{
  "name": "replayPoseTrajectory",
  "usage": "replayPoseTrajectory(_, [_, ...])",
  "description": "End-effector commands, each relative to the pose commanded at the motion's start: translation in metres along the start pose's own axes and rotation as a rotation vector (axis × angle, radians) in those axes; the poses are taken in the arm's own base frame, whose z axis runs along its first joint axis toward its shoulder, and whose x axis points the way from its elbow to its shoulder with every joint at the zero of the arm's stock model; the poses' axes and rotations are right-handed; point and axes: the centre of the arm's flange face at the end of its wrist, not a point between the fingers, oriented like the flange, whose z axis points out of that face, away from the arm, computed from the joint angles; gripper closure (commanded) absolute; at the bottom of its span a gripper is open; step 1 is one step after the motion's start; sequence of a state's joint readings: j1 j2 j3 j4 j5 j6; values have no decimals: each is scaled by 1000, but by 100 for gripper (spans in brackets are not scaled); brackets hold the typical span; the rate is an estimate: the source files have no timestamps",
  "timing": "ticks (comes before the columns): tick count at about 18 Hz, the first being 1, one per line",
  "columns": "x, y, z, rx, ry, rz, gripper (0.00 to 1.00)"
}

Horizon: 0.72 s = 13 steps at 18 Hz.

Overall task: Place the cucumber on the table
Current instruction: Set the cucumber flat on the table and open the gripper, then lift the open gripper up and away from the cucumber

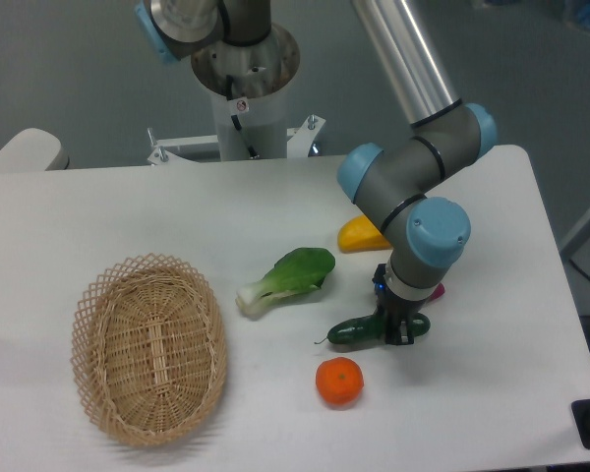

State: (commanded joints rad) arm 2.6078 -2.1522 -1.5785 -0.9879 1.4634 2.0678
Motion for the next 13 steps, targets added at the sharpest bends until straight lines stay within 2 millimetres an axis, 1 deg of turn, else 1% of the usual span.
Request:
replayPoseTrajectory(1, [0, 0, -1, -1, -1, 0, 55])
replayPoseTrajectory(2, [0, 0, -1, -1, -1, -1, 45])
replayPoseTrajectory(3, [-1, 0, -3, -3, -3, -1, 30])
replayPoseTrajectory(8, [-9, 5, -20, -16, -35, -2, 3])
replayPoseTrajectory(9, [-10, 7, -27, -22, -44, -5, 0])
replayPoseTrajectory(11, [-12, 9, -46, -36, -73, -48, 0])
replayPoseTrajectory(13, [-13, 8, -60, -40, -94, -139, 0])
